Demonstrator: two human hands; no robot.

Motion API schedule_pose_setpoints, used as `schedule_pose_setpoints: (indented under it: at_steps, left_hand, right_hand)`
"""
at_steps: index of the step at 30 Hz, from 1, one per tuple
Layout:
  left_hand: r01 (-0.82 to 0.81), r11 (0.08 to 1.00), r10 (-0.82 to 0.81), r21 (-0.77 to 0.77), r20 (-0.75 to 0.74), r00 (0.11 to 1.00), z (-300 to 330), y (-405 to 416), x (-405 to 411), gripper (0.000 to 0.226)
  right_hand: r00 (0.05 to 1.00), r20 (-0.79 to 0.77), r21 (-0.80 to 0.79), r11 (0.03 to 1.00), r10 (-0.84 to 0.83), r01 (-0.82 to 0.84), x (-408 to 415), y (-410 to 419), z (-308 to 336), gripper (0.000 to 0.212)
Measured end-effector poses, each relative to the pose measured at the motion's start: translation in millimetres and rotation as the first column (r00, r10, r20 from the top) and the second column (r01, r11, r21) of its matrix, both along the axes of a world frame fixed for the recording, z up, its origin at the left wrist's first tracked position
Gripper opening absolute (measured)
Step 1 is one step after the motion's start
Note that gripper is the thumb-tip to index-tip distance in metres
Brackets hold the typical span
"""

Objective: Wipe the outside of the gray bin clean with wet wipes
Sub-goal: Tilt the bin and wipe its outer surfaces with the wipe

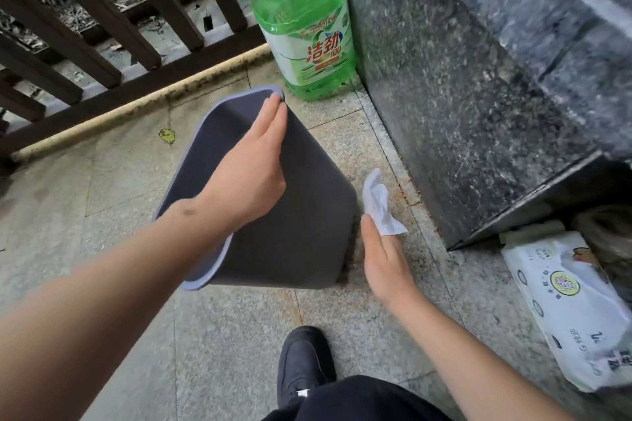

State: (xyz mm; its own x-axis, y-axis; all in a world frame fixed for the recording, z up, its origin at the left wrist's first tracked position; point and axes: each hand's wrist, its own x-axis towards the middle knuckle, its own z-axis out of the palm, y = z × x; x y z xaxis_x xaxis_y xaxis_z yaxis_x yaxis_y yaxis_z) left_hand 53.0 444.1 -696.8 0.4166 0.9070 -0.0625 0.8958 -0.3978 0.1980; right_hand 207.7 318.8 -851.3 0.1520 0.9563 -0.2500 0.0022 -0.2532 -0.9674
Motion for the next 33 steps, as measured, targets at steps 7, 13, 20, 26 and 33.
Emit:
schedule_pose_setpoints:
  at_steps: [7, 13, 20, 26, 33]
  left_hand:
    - [-0.109, 0.994, 0.109, 0.002, 0.05, 0.993, -2.3, 40.1, 34.6, 0.075]
    - [-0.072, 0.997, 0.071, 0.021, 0.062, 0.996, -0.6, 22.3, 17.0, 0.088]
    - [0.178, 0.983, -0.182, 0.054, 0.075, 0.98, 14.8, -44.9, -57.3, 0.088]
    - [0.127, 0.987, -0.144, 0.095, 0.209, 0.967, 33.7, -104.6, -114.5, 0.062]
    - [-0.439, 0.896, 0.438, -0.068, 0.298, 0.848, 44.4, -71.7, -117.0, 0.066]
  right_hand:
    - [0.997, 0.038, 0.045, 0.997, 0.062, -0.064, -1.1, -10.2, 16.3, 0.044]
    - [0.996, 0.056, 0.043, 0.996, 0.072, -0.074, -9.7, -16.5, 14.5, 0.052]
    - [0.994, 0.063, 0.114, 0.989, 0.085, -0.092, -21.0, -12.7, 23.0, 0.048]
    - [0.973, 0.191, 0.248, 0.952, 0.132, -0.178, -41.2, -0.4, 38.5, 0.05]
    - [0.882, 0.353, 0.203, 0.895, 0.312, -0.397, -69.9, -16.6, 48.8, 0.054]
